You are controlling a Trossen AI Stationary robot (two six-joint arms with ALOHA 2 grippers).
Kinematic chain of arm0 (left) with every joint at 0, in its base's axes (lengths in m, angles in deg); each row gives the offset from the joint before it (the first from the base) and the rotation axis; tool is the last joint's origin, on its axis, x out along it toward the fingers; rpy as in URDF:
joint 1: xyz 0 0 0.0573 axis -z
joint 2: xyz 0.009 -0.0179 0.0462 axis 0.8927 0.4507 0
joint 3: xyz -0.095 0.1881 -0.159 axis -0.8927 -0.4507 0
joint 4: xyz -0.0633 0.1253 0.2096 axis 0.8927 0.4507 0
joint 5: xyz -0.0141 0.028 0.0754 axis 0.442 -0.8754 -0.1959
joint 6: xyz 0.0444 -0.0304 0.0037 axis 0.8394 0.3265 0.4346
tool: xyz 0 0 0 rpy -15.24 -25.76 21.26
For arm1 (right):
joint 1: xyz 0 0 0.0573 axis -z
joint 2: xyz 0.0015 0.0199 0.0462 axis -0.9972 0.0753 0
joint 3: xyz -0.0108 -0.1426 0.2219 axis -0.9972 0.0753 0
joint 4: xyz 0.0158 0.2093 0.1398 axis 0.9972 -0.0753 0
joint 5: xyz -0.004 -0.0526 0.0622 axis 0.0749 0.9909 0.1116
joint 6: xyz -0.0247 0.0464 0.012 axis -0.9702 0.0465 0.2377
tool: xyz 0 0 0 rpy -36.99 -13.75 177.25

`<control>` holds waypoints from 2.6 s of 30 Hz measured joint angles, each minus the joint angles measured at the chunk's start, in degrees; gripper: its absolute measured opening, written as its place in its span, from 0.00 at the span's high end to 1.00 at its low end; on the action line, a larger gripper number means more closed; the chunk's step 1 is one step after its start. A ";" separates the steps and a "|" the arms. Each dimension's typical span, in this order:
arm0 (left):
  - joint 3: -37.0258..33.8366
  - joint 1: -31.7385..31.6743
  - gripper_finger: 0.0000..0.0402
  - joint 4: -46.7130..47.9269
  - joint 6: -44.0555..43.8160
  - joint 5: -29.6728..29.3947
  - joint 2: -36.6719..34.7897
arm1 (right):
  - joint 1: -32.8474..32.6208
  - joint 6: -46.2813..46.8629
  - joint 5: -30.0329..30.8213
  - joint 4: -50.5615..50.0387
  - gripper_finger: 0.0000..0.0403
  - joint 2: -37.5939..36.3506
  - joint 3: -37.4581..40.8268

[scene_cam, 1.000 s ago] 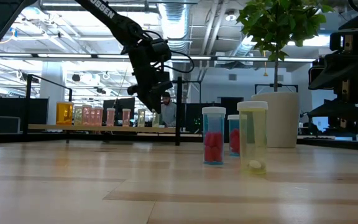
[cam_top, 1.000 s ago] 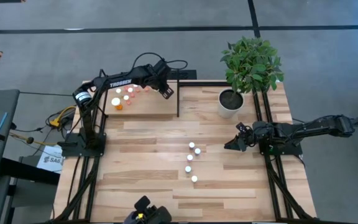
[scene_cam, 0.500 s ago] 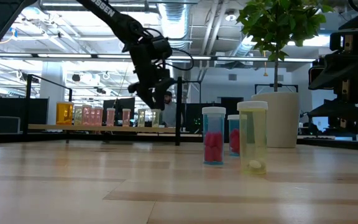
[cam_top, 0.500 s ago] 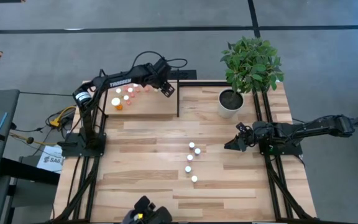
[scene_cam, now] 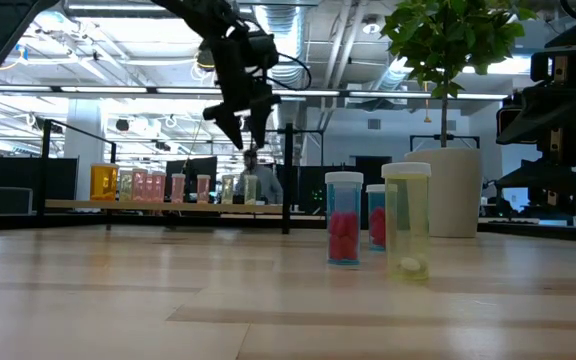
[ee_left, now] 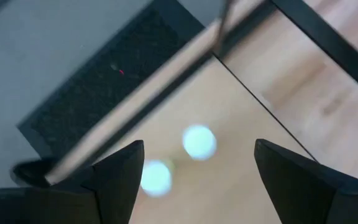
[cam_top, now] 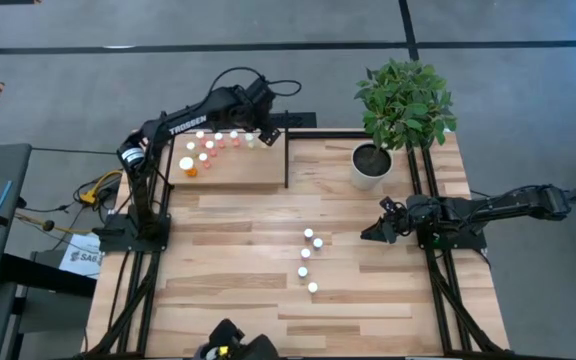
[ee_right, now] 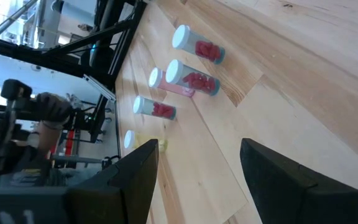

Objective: Pick and place medicine bottles onto shelf by color
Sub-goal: Put the pink pill bottle on the shelf

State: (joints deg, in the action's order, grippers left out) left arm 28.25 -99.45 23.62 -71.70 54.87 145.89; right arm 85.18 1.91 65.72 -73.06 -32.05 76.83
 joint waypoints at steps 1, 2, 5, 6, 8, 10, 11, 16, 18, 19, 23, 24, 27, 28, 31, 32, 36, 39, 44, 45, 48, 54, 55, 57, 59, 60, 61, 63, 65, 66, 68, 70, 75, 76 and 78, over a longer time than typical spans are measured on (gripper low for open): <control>1.02 0.31 0.27 2.01 -0.87 0.78 0.00 | 0.00 0.00 -0.02 0.00 0.38 0.00 0.02; 1.97 0.73 0.27 3.72 -1.89 1.44 0.00 | -0.01 0.00 -0.01 0.00 0.38 0.01 0.00; 4.02 2.37 0.27 8.18 -5.67 3.01 -0.02 | 0.00 0.00 -0.01 0.00 0.38 0.02 0.00; 4.37 3.15 0.27 9.45 -7.33 3.42 -0.02 | -0.02 0.00 -0.02 0.00 0.38 0.02 0.02; 4.86 5.10 0.27 11.71 -10.36 3.58 -0.02 | -0.01 0.00 -0.01 0.00 0.38 0.00 0.02; 5.14 7.54 0.27 13.79 -12.26 3.35 -0.02 | 0.00 0.00 -0.02 0.00 0.38 0.01 0.01; 5.14 8.98 0.27 14.43 -13.11 2.92 -0.04 | -0.02 0.00 -0.01 0.00 0.38 0.00 0.01; 5.16 16.73 0.27 17.46 -21.25 -1.74 -0.48 | -0.01 0.00 -0.02 0.00 0.38 0.02 0.02; 5.16 20.00 0.27 18.73 -25.68 -3.50 -0.79 | 0.00 0.00 -0.01 0.00 0.38 0.02 0.00; 5.16 21.65 0.27 19.08 -28.08 -4.13 -0.88 | 0.00 0.00 -0.01 0.00 0.38 0.00 0.01; 5.16 28.16 0.27 18.95 -38.14 -4.70 -0.96 | 0.00 0.00 -0.02 0.00 0.38 0.02 0.02; 5.16 29.71 0.27 18.64 -40.53 -4.12 -0.96 | 0.00 0.00 0.00 0.00 0.38 0.02 0.01; 5.17 34.43 0.27 16.58 -47.23 -2.99 -0.68 | 0.00 0.00 -0.01 0.00 0.38 0.00 0.01; 5.21 36.10 0.27 15.21 -48.85 -3.01 -0.36 | 0.00 0.00 -0.02 0.00 0.38 0.02 0.02; 5.19 40.65 0.27 12.91 -50.17 -4.55 0.63 | 0.00 0.00 -0.01 0.00 0.38 0.02 0.01; 5.26 42.14 0.27 11.45 -50.10 -5.67 1.27 | 0.00 0.00 -0.01 0.00 0.38 0.01 0.01; 5.16 46.92 0.27 7.96 -50.17 -8.12 4.22 | 0.00 0.00 -0.01 0.00 0.38 0.01 0.02; 5.16 49.33 0.27 6.11 -51.67 -8.14 6.22 | 0.00 0.00 0.00 0.04 0.38 0.02 0.00; 5.14 51.24 0.27 2.27 -54.23 -8.02 9.91 | -0.02 0.00 -0.02 0.07 0.38 0.02 0.02; 5.16 51.41 0.27 1.17 -54.45 -8.00 10.39 | 0.00 0.00 -0.02 0.07 0.38 0.02 0.00; 5.16 51.73 0.27 -0.76 -54.74 -8.13 12.20 | 0.00 0.00 -0.01 0.07 0.38 0.02 0.01; 5.23 51.79 0.27 -2.90 -55.05 -9.29 15.95 | -0.02 0.00 0.00 0.07 0.38 0.05 0.01; 5.22 51.78 0.27 -3.95 -55.08 -9.47 16.68 | 0.00 0.00 0.00 0.04 0.38 0.07 0.00; 5.12 51.77 0.27 -3.26 -55.29 -9.49 18.02 | 0.00 0.00 0.00 0.10 0.38 0.06 0.00; 5.14 51.77 0.27 -4.40 -55.80 -9.55 18.72 | 0.00 0.00 0.00 0.09 0.38 0.30 0.02; 5.16 51.77 0.27 -4.33 -56.16 -9.67 19.04 | 0.00 0.00 0.00 0.10 0.38 0.31 0.02; 5.16 51.77 0.27 -4.35 -56.25 -9.85 19.43 | -0.02 0.00 0.00 0.07 0.38 0.35 0.02; 5.14 51.69 0.27 -4.60 -56.31 -10.17 19.98 | -0.01 0.00 0.00 0.07 0.38 0.35 0.01; 5.14 51.61 0.27 -4.68 -56.32 -11.13 19.88 | -0.02 0.00 0.00 0.04 0.38 0.35 0.02; 5.14 51.59 0.27 -4.74 -56.33 -11.37 19.80 | 0.00 0.00 0.00 0.07 0.38 0.35 0.02; 5.14 51.50 0.27 -4.46 -56.29 -11.65 19.78 | 0.00 0.00 0.00 0.07 0.38 0.35 0.02; 5.14 51.50 0.29 -4.38 -55.89 -12.04 19.80 | 0.00 0.00 0.00 0.07 0.38 0.35 0.02; 5.14 51.46 0.43 -4.49 -55.97 -11.91 19.80 | -0.01 0.00 -0.01 0.04 0.38 0.35 0.01; 5.14 51.46 0.47 -4.55 -55.96 -11.91 19.80 | 0.00 0.00 -0.01 0.05 0.38 0.35 0.00; 5.14 51.46 0.55 -4.53 -55.84 -11.78 19.80 | 0.00 0.00 -0.02 0.04 0.38 0.35 0.00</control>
State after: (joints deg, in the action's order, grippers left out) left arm 33.39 -47.99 19.09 -127.54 43.09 165.69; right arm 85.19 1.91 65.70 -73.01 -31.70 76.84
